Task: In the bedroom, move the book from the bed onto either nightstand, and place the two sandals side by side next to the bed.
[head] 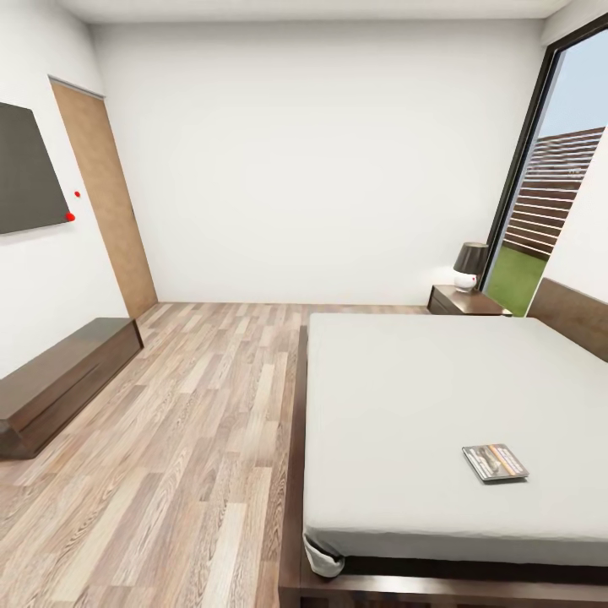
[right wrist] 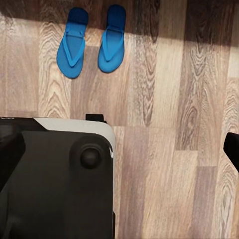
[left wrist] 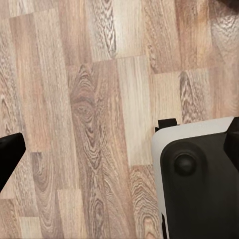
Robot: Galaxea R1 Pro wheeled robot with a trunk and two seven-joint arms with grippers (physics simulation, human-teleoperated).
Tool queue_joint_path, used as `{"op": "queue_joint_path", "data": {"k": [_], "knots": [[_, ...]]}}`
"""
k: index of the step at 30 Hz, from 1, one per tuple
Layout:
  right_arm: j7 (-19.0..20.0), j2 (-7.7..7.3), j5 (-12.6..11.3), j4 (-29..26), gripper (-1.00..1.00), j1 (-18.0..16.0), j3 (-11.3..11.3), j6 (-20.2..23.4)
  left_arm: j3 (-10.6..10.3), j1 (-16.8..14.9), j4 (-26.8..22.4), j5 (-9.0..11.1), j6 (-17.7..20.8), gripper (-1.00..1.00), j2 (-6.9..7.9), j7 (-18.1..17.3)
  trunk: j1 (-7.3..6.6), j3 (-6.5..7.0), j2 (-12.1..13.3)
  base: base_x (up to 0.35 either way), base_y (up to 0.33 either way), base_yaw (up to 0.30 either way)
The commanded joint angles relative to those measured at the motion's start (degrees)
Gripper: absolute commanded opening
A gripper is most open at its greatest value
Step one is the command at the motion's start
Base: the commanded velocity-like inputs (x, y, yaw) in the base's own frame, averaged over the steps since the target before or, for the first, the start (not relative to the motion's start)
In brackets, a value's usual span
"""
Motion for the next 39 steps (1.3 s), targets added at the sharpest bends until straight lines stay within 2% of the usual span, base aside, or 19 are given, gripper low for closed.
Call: {"op": "queue_joint_path", "data": {"k": [1, 28, 39], "knots": [[-0.4, 0.00, -0.1, 0.1, 1.00, -0.1, 0.4, -0.1, -0.5, 0.0, 0.0, 0.6, -0.2, 1.00, 0.01, 0.1, 0.03, -0.13, -0.1, 0.000, 0.000, 0.000], [-0.3, 0.01, 0.0, -0.5, 1.00, -0.1, 0.5, -0.2, -0.5, -0.1, 0.0, 0.6, -0.2, 1.00, -0.34, 0.1, 0.03, -0.13, -0.1, 0.000, 0.000, -0.006], [-0.3, 0.00, -0.1, -0.4, 1.00, -0.1, 0.5, -0.2, -0.6, 0.0, -0.1, 0.5, -0.2, 1.00, -0.38, 0.1, 0.03, -0.13, -0.1, -0.013, 0.006, -0.218]]}}
